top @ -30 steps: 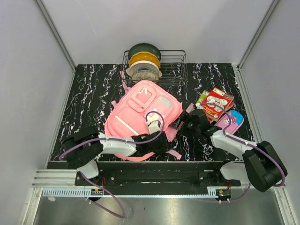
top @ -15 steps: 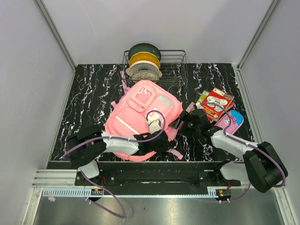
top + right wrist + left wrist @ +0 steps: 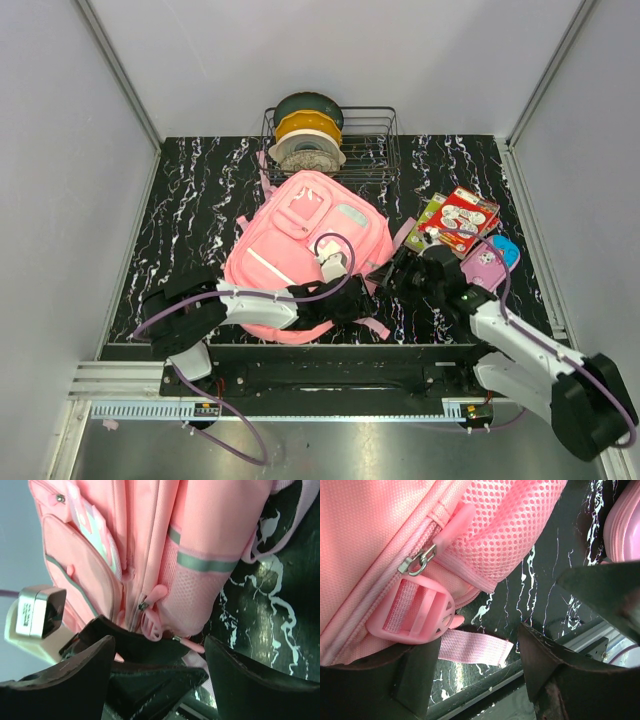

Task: Pack the student bag
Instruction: Unzip the student bag at the center of the board.

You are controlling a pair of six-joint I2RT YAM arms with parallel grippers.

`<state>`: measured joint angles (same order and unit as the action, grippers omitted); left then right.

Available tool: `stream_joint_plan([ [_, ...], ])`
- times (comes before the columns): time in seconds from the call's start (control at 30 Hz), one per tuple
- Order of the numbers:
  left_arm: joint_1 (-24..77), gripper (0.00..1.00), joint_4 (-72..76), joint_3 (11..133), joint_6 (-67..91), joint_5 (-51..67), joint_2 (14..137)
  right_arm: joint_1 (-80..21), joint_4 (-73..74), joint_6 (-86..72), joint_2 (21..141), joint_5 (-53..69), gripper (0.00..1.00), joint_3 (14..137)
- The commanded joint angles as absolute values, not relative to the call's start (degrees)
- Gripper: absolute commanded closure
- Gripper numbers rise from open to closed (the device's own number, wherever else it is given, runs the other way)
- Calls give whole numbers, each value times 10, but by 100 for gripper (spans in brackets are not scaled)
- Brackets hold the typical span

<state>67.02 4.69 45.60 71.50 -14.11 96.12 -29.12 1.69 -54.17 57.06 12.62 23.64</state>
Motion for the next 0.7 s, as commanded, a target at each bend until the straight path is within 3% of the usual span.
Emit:
stream_joint_plan([
  [0.0,663,33,-2,430,703,-165,971,-290,83,-574,499,145,21,212],
  [0.37,662,28,69,416,667,-140,976,-290,15,-615,537,178,21,183],
  [0.67,658,36,-99,489,716,-188,1023,-290,125,-641,429,-66,18,220],
])
